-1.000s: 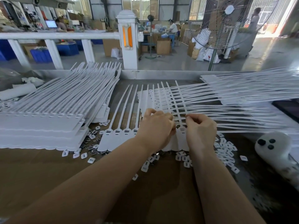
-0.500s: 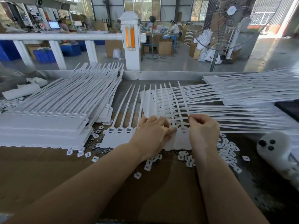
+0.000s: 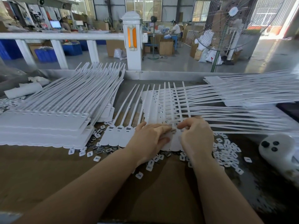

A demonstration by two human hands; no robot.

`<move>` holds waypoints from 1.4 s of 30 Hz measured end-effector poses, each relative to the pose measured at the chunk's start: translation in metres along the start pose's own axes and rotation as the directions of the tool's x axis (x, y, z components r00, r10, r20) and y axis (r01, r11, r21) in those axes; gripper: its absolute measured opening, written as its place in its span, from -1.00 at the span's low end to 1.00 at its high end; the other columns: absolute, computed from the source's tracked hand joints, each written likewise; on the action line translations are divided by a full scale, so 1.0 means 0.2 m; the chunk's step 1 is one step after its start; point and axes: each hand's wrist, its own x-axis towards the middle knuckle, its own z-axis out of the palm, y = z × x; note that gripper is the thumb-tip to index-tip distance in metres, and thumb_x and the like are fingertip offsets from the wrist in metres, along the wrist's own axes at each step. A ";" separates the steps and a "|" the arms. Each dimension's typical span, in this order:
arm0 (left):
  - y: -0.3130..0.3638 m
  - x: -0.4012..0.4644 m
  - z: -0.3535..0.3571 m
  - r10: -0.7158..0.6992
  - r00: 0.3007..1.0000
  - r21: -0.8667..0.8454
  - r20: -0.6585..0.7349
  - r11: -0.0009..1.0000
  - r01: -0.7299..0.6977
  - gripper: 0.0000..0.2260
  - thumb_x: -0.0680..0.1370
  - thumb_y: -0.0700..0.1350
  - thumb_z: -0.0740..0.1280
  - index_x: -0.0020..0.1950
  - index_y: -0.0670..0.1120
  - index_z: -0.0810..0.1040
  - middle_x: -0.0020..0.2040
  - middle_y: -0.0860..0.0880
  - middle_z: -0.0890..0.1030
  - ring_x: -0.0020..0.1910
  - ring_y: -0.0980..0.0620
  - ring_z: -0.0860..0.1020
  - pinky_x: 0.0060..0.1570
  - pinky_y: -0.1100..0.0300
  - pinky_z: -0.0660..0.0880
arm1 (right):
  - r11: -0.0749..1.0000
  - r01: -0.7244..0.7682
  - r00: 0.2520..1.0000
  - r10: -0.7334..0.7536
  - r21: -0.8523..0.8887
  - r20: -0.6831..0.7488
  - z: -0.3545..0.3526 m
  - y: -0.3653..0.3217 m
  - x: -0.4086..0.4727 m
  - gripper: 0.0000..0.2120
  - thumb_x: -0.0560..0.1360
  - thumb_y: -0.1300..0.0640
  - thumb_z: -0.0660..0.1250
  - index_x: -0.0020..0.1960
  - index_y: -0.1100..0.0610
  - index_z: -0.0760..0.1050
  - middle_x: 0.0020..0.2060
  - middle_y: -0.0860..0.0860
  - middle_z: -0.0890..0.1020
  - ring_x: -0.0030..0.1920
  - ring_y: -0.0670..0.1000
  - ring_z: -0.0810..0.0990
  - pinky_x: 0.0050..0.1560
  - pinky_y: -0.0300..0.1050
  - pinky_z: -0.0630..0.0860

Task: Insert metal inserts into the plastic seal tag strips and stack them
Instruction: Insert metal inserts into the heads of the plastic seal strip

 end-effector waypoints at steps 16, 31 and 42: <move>-0.01 0.00 -0.02 0.021 0.999 -0.123 -0.039 0.992 -0.025 -0.67 0.56 0.04 0.25 0.32 0.06 0.47 0.33 0.12 0.46 0.29 0.13 0.41 0.36 0.05 0.25 | 0.953 0.158 0.987 -0.149 -0.260 0.055 0.02 0.01 -0.01 -0.84 0.50 0.13 0.31 -0.09 -0.08 0.63 0.14 -0.13 0.51 0.19 -0.06 0.36 0.10 -0.14 0.09; 0.01 0.00 -0.09 -0.112 0.992 -0.318 0.051 0.940 0.122 -0.67 0.53 -0.04 0.32 0.29 0.08 0.49 0.23 0.11 0.54 0.21 0.15 0.47 0.19 0.34 0.30 | 0.980 0.095 0.995 -0.100 -0.175 -0.021 0.03 0.03 0.00 -0.79 0.46 0.26 0.30 -0.07 -0.02 0.60 0.10 -0.07 0.52 0.17 -0.03 0.36 0.09 -0.12 0.07; 0.03 -0.12 -0.22 -0.003 0.972 -0.177 0.234 0.983 0.046 -0.92 0.37 0.02 0.48 -0.24 0.15 0.58 -0.17 0.19 0.51 -0.08 0.22 0.44 0.20 0.00 0.37 | 0.989 0.096 0.992 -0.105 -0.113 -0.076 0.04 0.02 0.00 -0.77 0.42 0.32 0.29 -0.08 0.04 0.60 0.03 -0.03 0.55 0.12 -0.01 0.40 0.17 -0.07 0.20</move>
